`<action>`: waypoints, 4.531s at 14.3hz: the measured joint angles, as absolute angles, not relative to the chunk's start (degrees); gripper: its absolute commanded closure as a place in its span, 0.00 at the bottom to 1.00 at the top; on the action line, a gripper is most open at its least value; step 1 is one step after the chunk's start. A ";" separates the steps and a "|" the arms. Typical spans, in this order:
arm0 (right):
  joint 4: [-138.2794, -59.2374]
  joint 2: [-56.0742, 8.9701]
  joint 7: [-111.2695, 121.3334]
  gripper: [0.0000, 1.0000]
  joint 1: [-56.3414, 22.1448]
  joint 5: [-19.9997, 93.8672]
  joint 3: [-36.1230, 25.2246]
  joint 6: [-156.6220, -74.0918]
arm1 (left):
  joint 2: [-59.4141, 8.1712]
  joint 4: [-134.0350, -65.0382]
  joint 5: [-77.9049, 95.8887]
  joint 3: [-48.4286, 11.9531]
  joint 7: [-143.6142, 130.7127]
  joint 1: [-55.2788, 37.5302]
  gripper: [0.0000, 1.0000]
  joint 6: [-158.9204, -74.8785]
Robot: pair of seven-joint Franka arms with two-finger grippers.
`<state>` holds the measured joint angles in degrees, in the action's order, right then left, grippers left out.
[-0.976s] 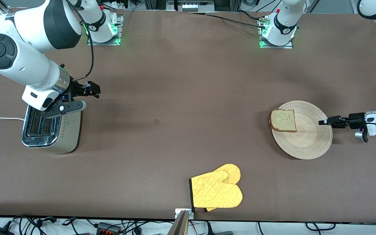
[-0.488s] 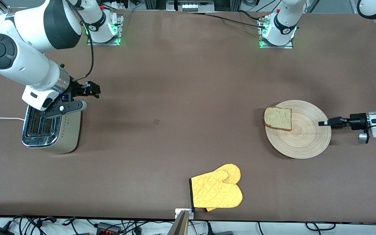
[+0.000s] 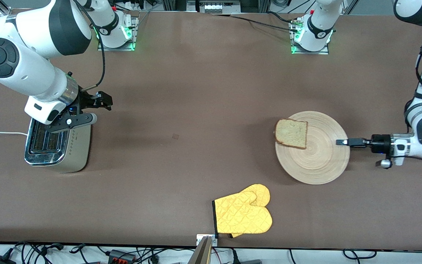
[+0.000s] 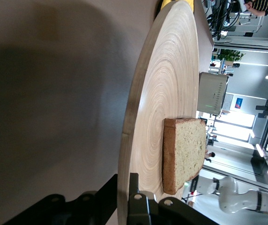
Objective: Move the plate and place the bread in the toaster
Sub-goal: 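Slide the plate to table center with the left gripper while the right gripper approaches, then close the right gripper on the bread slice edge, then lift the bread with the right gripper while the left gripper releases the plate, then carry the bread toward the toaster while the left gripper retracts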
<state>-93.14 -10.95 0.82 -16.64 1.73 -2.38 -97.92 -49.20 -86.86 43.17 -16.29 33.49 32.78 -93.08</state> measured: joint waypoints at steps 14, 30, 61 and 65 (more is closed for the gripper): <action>-93.82 -19.67 -0.01 0.00 -19.50 3.27 -1.48 -107.84 | -49.47 -108.44 63.45 -43.91 31.08 22.27 1.00 -140.51; -94.36 -29.22 -12.22 0.00 -23.19 9.98 -1.79 -115.83 | -49.45 -108.49 77.11 -44.25 41.02 7.06 0.77 -156.37; -97.51 -35.14 -23.93 0.65 -24.99 22.07 -0.88 -113.53 | -29.86 -74.93 -0.38 -27.29 19.18 18.90 0.00 -86.82; -97.41 -35.11 -23.93 1.00 -25.02 22.15 -0.80 -113.54 | -26.25 -71.08 -7.99 -28.43 17.90 18.11 0.00 -81.22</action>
